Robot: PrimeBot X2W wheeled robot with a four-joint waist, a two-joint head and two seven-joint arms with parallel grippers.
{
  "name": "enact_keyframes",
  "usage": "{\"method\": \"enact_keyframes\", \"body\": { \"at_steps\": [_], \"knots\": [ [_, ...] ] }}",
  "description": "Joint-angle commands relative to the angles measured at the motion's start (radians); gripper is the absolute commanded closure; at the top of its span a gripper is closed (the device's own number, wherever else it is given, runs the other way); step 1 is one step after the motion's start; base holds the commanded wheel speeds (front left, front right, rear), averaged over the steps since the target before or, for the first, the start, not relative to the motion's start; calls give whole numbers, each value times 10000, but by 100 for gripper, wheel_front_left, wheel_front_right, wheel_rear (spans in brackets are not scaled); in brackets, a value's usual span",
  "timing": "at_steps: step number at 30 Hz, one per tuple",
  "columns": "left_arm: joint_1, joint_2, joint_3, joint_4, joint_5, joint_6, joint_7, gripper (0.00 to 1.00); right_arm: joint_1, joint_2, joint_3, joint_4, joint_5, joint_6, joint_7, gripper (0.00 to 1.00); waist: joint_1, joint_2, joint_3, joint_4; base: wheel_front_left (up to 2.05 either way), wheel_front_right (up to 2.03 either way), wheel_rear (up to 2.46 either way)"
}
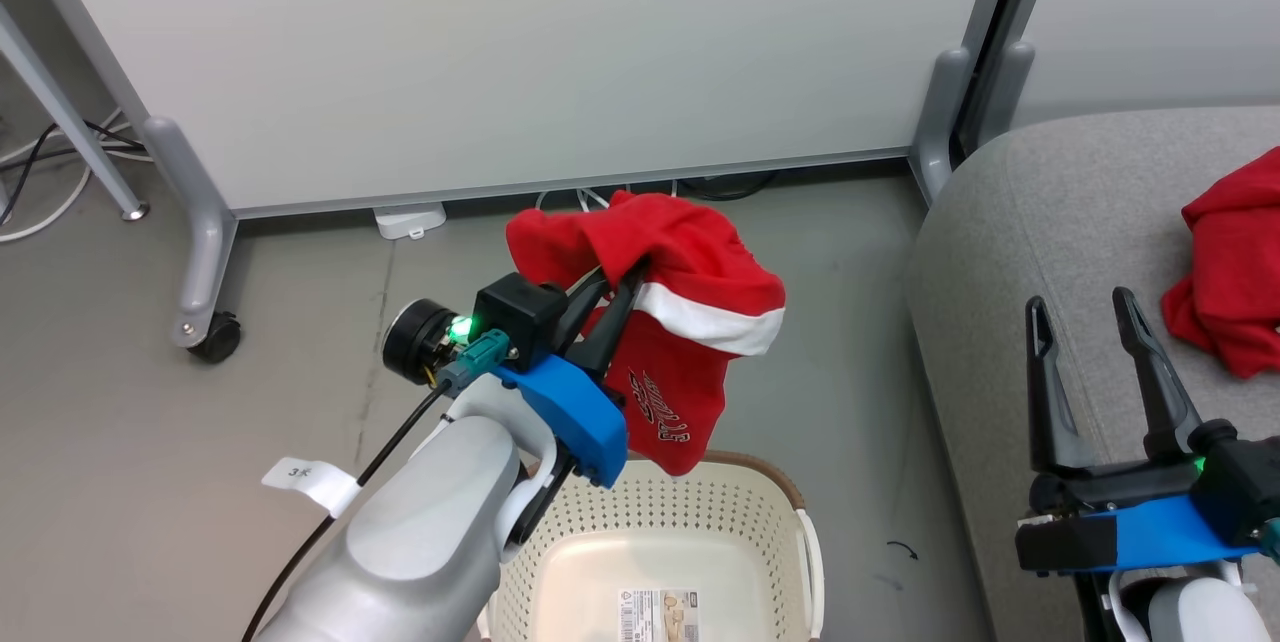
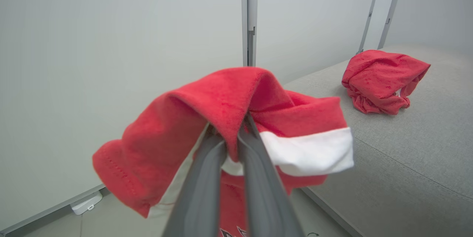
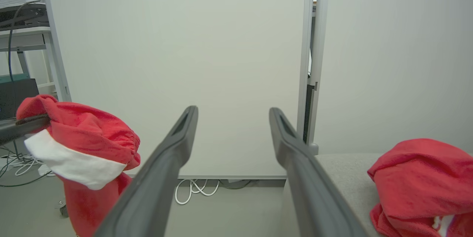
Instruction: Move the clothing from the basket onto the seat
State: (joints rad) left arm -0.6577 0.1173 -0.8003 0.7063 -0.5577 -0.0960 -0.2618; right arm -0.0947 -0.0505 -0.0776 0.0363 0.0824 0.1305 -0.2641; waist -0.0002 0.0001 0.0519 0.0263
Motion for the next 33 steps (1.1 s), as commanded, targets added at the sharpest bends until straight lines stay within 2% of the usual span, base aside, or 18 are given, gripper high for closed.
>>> {"method": "enact_keyframes", "body": {
  "at_steps": [1, 13, 18, 23, 28, 33],
  "knots": [
    [40, 22, 39, -130, 110, 58, -47, 100, 164, 1, 1, 7, 66, 5, -4, 0, 2, -1, -40, 5, 0, 0, 0],
    [215, 150, 12, -948, 385, 175, -46, 100, 115, 3, 456, -127, -32, 5, -4, 0, 2, -1, -154, -92, 0, 0, 0],
    [197, 138, -60, -957, 389, 176, -46, 100, -232, -80, 1318, -224, -288, 5, -4, 0, 2, -1, -102, -150, 0, 0, 0],
    [18, 86, -141, -980, 399, 160, -42, 100, -865, -500, 2603, -20, -470, 5, -2, 0, 2, -1, -13, -173, 0, 0, 0],
    [-128, -41, -226, -998, 378, 123, -43, 100, -1546, -844, 3645, 588, -617, 3, -3, 0, 2, -1, 44, -94, 0, 0, 0],
    [-222, -236, -380, -1039, 389, 112, -44, 100, -2177, -1121, 4232, 1416, -1180, 3, -5, 0, 2, -1, 88, 38, 0, 0, 0]
  ]
}}
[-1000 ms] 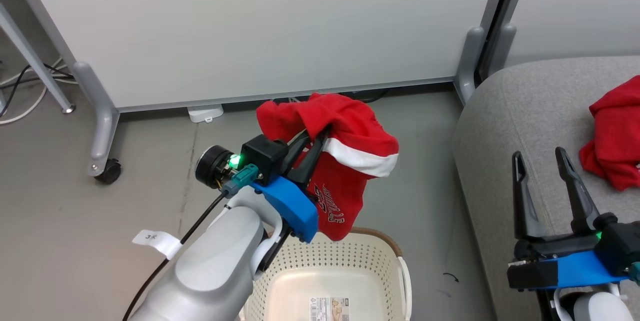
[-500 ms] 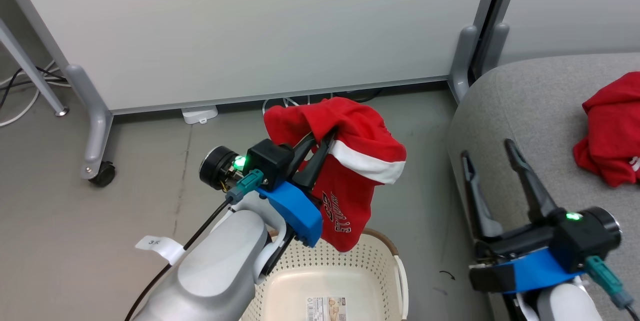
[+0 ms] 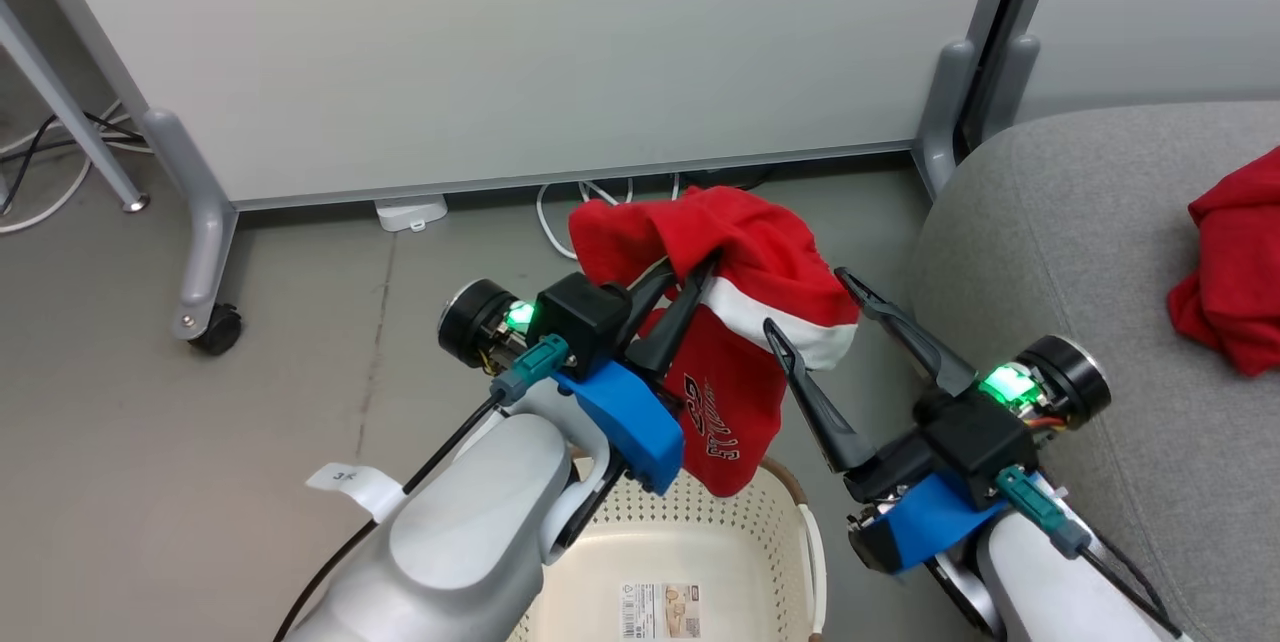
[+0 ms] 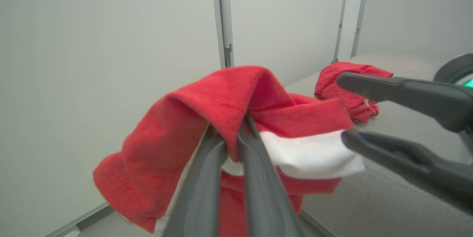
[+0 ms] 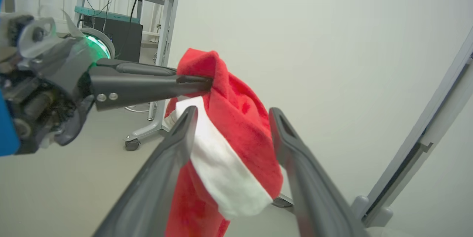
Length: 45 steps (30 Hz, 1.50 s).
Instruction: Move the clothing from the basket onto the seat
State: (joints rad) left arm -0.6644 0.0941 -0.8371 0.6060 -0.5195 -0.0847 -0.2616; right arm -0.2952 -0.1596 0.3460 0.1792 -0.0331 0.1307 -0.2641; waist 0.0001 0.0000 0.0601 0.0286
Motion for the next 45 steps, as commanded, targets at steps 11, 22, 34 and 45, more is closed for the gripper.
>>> {"method": "enact_keyframes", "body": {
  "at_steps": [11, 22, 34, 45],
  "knots": [
    [-201, -307, -447, -209, -48, -85, -48, 100, -1149, -55, 552, 1716, -1266, 1, -2, 0, -1, 0, 80, 123, 0, 0, 0],
    [-210, -400, -699, -268, -156, -76, -49, 100, -1372, 309, 334, 2397, -941, 1, -3, 100, -1, 0, 159, 220, 0, 0, 0],
    [-211, -406, -648, -196, -154, -58, -47, 100, -1163, 306, 261, 2256, -713, 1, -3, 100, -1, 0, 158, 152, 0, 0, 0],
    [-229, -412, -613, -148, 6, 107, -48, 0, -1114, 319, 149, 2250, -543, 1, -3, 100, -1, 0, 208, 173, 0, 0, 0]
  ]
}}
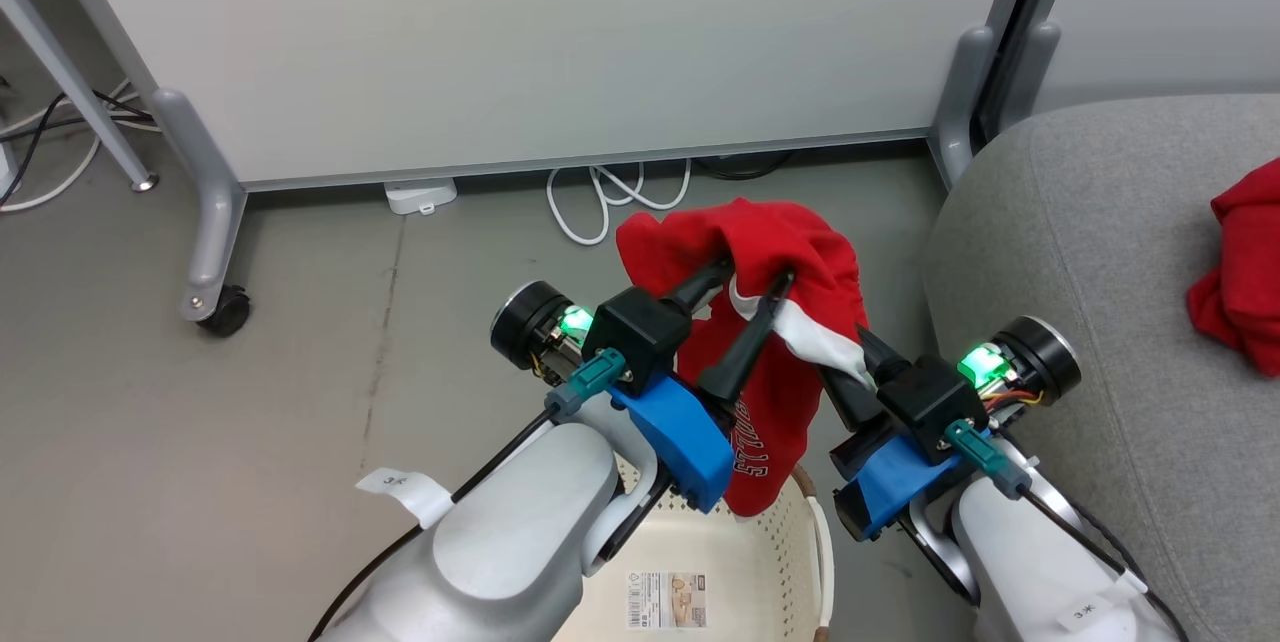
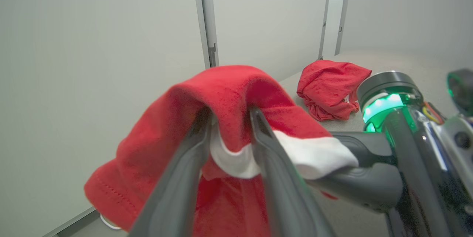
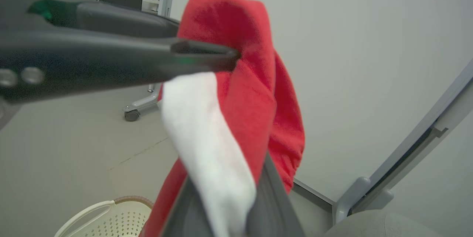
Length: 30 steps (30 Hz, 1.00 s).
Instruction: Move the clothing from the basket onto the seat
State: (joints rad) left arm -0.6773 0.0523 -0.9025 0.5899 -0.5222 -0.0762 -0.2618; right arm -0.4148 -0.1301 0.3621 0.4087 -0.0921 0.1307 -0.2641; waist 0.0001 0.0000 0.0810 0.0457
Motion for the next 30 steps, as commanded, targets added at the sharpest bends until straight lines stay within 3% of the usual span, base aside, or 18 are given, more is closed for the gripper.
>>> {"method": "enact_keyframes", "body": {
  "at_steps": [1, 7, 15, 30],
  "knots": [
    [-87, 4, 48, 2, 52, 45, -46, 0, 91, 30, -30, -45, 61, 1, -3, 100, -1, 0, -1, 5, 0, 0, 0],
    [39, 1, 54, 15, 198, 96, -46, 0, 210, 77, -267, -25, 173, 1, -3, 100, -1, 0, -16, 29, 0, 0, 0],
    [347, 142, 123, -117, 367, 213, -46, 0, 573, 138, -1416, -182, 345, 1, -3, 100, -1, 0, 92, -125, 0, 0, 0],
    [421, 642, 344, -653, 780, 264, -37, 0, 947, 396, -2815, -989, 343, 1, -5, 100, -1, 0, 915, -1964, 0, 0, 0]
  ]
}}
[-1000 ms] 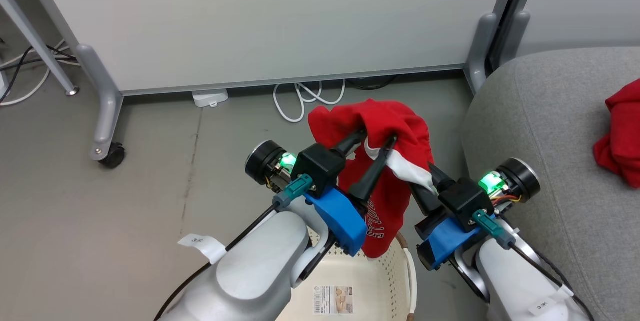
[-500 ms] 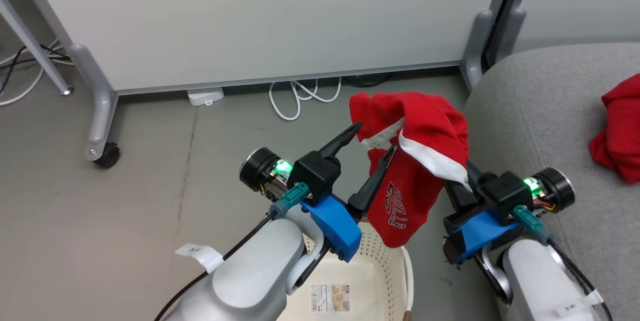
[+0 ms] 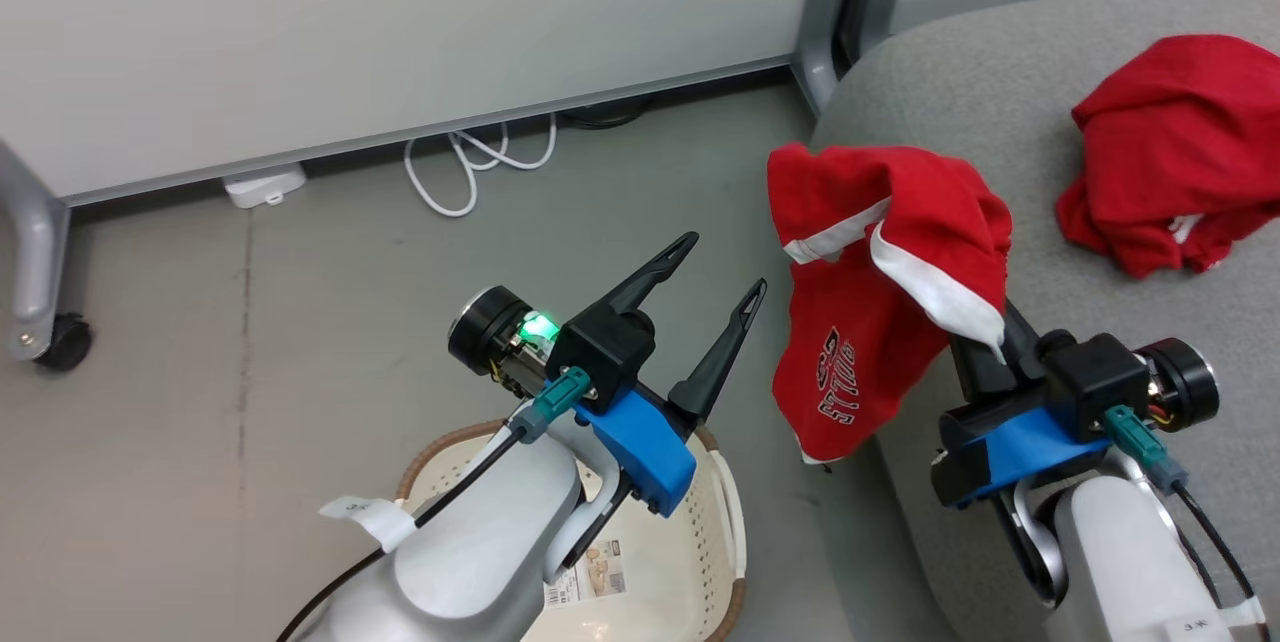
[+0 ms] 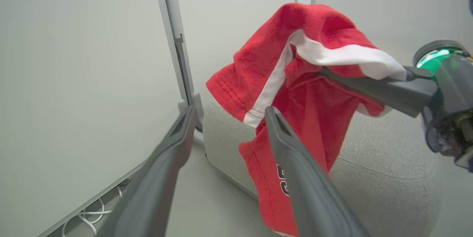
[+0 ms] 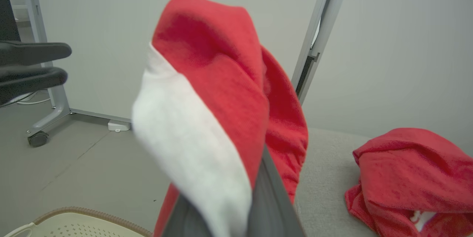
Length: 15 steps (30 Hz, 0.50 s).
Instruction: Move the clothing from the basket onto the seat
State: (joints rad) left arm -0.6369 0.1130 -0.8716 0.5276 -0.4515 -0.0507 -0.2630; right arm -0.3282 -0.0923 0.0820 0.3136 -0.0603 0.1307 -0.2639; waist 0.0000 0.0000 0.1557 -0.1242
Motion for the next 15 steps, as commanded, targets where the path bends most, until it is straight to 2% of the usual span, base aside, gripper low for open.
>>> {"method": "enact_keyframes", "body": {
  "at_steps": [1, 15],
  "knots": [
    [21, 61, 45, -46, 76, -7, -27, 0, 127, 24, -96, -104, 26, 1, -6, 100, 0, 0, 206, -382, 0, 0, 0],
    [16, 169, 48, -288, 335, -85, -27, 0, 915, 255, -1234, -995, 177, 1, -5, 100, 0, 0, 615, -1714, 0, 0, 0]
  ]
}}
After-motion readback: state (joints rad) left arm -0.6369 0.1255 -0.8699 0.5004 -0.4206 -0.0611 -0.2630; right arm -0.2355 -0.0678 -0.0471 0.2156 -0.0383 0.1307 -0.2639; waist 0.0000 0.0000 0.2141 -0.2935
